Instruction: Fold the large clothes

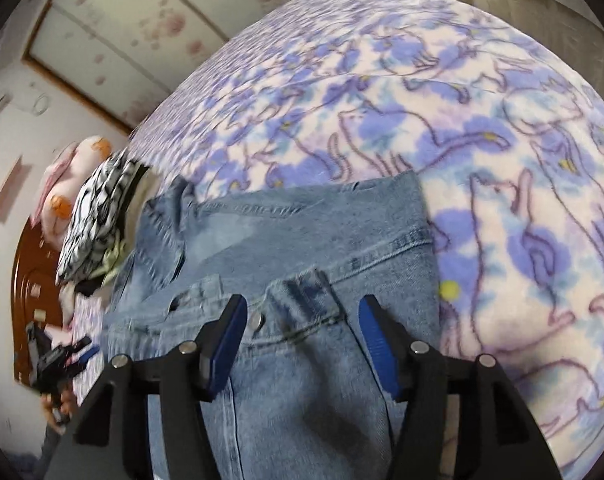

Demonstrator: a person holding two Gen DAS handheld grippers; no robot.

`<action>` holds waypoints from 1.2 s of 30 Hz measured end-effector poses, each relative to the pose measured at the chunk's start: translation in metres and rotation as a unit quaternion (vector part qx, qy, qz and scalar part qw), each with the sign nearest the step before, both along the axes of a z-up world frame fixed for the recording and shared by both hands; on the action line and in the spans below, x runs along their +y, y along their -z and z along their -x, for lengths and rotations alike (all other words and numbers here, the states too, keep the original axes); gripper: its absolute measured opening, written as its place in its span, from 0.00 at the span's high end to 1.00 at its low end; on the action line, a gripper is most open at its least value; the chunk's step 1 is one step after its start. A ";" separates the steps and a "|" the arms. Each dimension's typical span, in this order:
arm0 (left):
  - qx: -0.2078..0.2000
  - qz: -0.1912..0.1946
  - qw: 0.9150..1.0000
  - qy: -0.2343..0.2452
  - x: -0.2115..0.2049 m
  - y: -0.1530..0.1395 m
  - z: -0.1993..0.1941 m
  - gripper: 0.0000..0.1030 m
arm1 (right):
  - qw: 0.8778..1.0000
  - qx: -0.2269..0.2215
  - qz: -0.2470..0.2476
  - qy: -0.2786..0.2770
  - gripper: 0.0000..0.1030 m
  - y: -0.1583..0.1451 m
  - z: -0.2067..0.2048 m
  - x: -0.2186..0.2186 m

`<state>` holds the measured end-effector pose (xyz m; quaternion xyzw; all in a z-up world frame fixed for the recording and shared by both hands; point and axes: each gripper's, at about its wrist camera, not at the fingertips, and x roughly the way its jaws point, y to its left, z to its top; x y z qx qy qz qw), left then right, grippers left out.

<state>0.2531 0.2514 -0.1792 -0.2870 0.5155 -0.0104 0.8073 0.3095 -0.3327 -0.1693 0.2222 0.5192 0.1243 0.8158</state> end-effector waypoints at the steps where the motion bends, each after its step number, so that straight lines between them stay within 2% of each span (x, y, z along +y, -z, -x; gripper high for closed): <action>1: 0.004 -0.007 1.000 0.014 -0.004 0.002 -0.001 0.51 | 1.000 0.002 0.006 -0.010 0.43 0.002 0.001 0.000; 5: 0.013 -0.037 0.998 0.050 -0.014 0.011 0.001 0.51 | 0.999 0.000 0.031 -0.033 0.43 0.005 0.006 0.005; 9: 0.020 -0.048 0.996 0.068 -0.016 0.021 0.003 0.51 | 0.998 -0.002 0.027 -0.061 0.43 0.012 0.007 0.013; 18: 0.019 -0.075 0.991 0.110 -0.022 0.032 0.000 0.51 | 0.991 -0.012 0.074 -0.106 0.40 0.026 0.006 0.035; 21: 0.021 -0.081 0.989 0.121 -0.026 0.036 -0.005 0.44 | 0.991 0.000 0.084 -0.105 0.40 0.032 0.002 0.038; 24: 0.022 -0.084 0.988 0.131 -0.034 0.042 -0.010 0.29 | 0.992 0.007 0.085 -0.094 0.40 0.036 0.000 0.039; 25: 0.024 -0.089 0.986 0.136 -0.040 0.043 -0.011 0.24 | 0.992 0.008 0.087 -0.091 0.40 0.036 0.001 0.040; 27: 0.028 -0.116 0.982 0.144 -0.051 0.044 -0.013 0.23 | 0.990 0.005 0.103 -0.091 0.44 0.036 0.003 0.043; 29: 0.032 -0.149 0.977 0.149 -0.062 0.042 -0.014 0.27 | 0.987 0.002 0.127 -0.093 0.55 0.035 0.005 0.046; 30: 0.034 -0.155 0.977 0.144 -0.063 0.040 -0.013 0.36 | 0.986 0.000 0.138 -0.091 0.67 0.034 0.007 0.047; 31: 0.034 -0.155 0.978 0.138 -0.064 0.038 -0.013 0.49 | 0.986 0.000 0.145 -0.085 0.80 0.032 0.009 0.045; 32: 0.033 -0.151 0.980 0.126 -0.062 0.034 -0.010 0.56 | 0.988 -0.001 0.135 -0.081 0.83 0.030 0.011 0.042; 33: 0.033 -0.146 0.981 0.119 -0.060 0.031 -0.008 0.70 | 0.989 -0.005 0.128 -0.077 0.88 0.027 0.013 0.041; 34: 0.033 -0.136 0.984 0.110 -0.056 0.027 -0.003 0.78 | 0.989 -0.011 0.126 -0.070 0.95 0.023 0.018 0.039; 36: 0.027 -0.133 0.986 0.094 -0.052 0.019 0.006 0.86 | 0.990 -0.022 0.127 -0.064 0.97 0.015 0.026 0.039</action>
